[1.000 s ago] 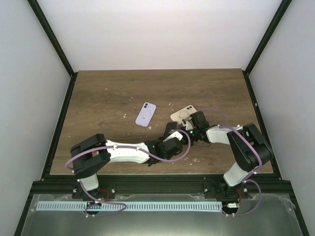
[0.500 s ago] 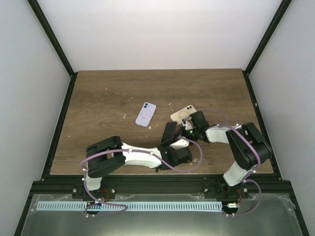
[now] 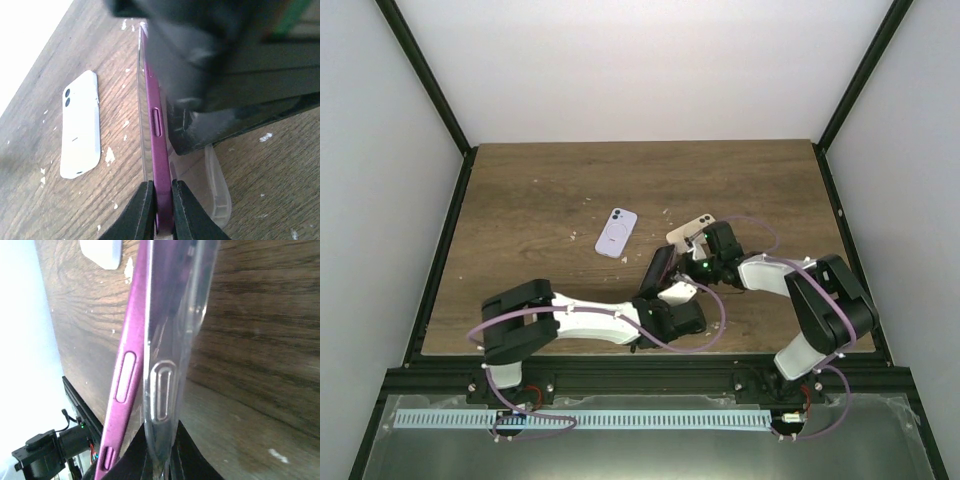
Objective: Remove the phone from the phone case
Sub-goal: Remove the phone case from the phone, then place the phone at the center of the board.
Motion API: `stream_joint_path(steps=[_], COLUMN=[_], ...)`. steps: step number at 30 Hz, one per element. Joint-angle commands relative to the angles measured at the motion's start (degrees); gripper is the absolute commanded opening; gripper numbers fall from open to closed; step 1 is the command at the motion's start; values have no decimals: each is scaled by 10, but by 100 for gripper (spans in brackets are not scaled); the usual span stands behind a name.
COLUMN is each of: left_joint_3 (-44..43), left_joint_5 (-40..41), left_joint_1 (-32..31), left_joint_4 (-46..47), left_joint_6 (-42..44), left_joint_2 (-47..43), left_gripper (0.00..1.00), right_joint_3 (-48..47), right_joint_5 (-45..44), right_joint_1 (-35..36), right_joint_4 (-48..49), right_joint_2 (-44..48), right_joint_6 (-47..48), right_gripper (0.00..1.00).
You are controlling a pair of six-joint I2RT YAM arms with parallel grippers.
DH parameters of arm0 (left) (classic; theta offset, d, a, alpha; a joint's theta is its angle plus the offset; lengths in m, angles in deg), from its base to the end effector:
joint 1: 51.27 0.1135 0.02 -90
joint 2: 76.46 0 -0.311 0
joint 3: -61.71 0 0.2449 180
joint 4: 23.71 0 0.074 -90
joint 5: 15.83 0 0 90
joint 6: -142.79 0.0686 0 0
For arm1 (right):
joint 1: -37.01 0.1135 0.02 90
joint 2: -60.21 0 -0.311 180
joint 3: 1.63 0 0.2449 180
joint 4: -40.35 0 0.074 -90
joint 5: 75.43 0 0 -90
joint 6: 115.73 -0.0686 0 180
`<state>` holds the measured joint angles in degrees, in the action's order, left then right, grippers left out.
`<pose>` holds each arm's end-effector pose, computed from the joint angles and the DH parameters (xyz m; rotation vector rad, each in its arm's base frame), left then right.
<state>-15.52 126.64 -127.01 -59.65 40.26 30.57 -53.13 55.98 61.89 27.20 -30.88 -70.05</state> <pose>0.1442 -0.3463 0.1836 0.9466 1.9794 0.4452 0.2445 0.1634 0.1685 0.1163 2.7093 1.3519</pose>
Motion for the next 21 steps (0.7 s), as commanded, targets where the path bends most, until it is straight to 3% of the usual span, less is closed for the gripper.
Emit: stream_joint_path(steps=[1, 15, 21], left_joint_3=[31, 178, 226], left_joint_5=[32, -34, -21], left_joint_1=[4, 18, 18], left_joint_4=[-10, 84, 40], left_joint_6=[-45, -151, -199], left_joint_2=[-85, -297, -370], left_gripper=[0, 0, 0], right_joint_3=[-22, -60, -93], right_joint_5=[-85, -158, -239], right_joint_1=[-4, 6, -26], right_joint_4=[-29, -36, -63], right_joint_2=[15, 79, 142], right_joint_6=[60, 180, 253], right_gripper=[1, 1, 1])
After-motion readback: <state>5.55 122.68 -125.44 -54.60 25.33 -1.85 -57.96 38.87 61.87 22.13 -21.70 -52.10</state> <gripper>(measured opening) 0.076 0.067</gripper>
